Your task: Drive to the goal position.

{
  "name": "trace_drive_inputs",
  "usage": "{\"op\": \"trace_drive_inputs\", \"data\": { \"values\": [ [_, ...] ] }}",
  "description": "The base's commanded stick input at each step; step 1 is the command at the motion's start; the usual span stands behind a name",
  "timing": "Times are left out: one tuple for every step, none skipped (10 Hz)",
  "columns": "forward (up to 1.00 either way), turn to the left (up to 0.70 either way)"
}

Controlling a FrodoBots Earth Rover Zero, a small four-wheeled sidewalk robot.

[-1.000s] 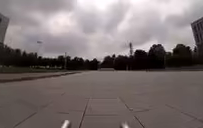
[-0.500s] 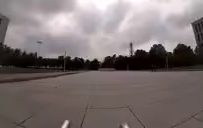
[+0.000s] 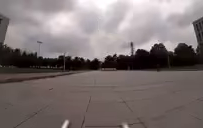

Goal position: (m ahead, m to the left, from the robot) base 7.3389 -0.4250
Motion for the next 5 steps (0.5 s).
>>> {"op": "trace_drive_inputs", "data": {
  "values": [
    [1.0,0.0],
    [1.0,0.0],
    [1.0,0.0],
    [1.0,0.0],
    [1.0,0.0]
  ]
}}
